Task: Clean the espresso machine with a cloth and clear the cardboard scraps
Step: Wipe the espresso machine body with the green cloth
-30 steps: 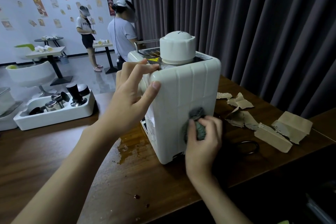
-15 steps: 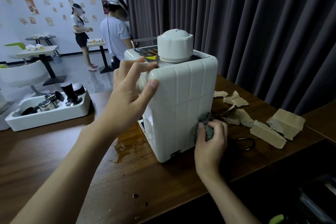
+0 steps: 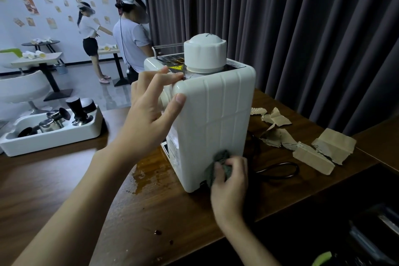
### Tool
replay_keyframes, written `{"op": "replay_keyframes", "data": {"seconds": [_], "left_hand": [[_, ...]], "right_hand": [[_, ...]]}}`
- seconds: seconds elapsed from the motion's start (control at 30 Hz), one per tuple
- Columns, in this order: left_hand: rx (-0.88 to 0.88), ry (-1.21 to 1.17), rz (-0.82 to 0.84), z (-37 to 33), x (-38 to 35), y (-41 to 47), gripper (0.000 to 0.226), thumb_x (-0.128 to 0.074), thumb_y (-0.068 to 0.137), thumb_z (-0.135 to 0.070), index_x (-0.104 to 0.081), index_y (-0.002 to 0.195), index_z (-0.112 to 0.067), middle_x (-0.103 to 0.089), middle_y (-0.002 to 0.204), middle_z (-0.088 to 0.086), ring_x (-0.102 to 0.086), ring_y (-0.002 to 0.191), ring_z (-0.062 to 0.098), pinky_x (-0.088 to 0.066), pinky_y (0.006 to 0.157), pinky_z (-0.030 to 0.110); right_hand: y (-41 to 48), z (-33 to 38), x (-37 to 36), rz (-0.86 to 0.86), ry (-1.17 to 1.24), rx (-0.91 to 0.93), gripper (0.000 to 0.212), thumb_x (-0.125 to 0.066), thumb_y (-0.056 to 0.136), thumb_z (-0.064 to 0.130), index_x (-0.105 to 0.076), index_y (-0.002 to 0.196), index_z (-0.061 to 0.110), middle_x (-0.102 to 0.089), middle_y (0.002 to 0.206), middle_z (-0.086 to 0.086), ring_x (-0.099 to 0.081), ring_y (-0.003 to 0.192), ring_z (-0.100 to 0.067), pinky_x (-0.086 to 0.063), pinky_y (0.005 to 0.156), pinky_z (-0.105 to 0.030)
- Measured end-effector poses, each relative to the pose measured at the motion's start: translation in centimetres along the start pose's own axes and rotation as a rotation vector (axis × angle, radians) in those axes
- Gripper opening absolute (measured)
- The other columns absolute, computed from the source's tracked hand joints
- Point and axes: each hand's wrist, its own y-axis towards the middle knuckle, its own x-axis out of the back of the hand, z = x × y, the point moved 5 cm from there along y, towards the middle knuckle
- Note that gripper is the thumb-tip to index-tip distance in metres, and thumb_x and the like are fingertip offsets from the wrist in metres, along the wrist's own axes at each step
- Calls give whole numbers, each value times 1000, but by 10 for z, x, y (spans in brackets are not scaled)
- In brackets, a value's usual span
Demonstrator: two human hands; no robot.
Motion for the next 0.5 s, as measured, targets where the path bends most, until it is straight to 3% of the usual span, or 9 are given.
{"op": "replay_keyframes", "data": {"seconds": [0.1,0.23,0.4,0.5], "left_hand": [[2,10,8,0,0,-1,22,-44,97,-59,-43,118,-64,-33,121,-36,-30,144,11,-41,111,55],[2,13,8,0,0,-1,22,-44,97,-59,-42,117,-65,-32,120,-36,-30,144,11,-39,112,55],[2,-1,-4,0,-1,-1,23,-45,97,-58,-44,119,-60,-37,120,-22,-27,146,9,-39,112,55],[9,-8,-12,1,-1,-1,26,-45,97,-57,-45,123,-54,-38,126,-14,-28,146,11,-40,112,54]], "right_hand": [[24,-18,14,-41,-24,-131,18,-62,91,7,-47,89,16,-46,101,4,-50,94,-12,-37,68,-9],[16,-15,10,-59,-28,-182,16,-61,92,9,-47,88,15,-46,103,4,-46,90,-7,-38,64,-4],[-34,3,-17,61,-84,-101,23,-66,88,13,-46,82,23,-45,97,13,-49,91,-3,-47,80,-19],[-41,5,-21,116,-92,-29,24,-69,86,14,-48,82,23,-48,96,12,-50,91,-3,-42,77,-12]]}}
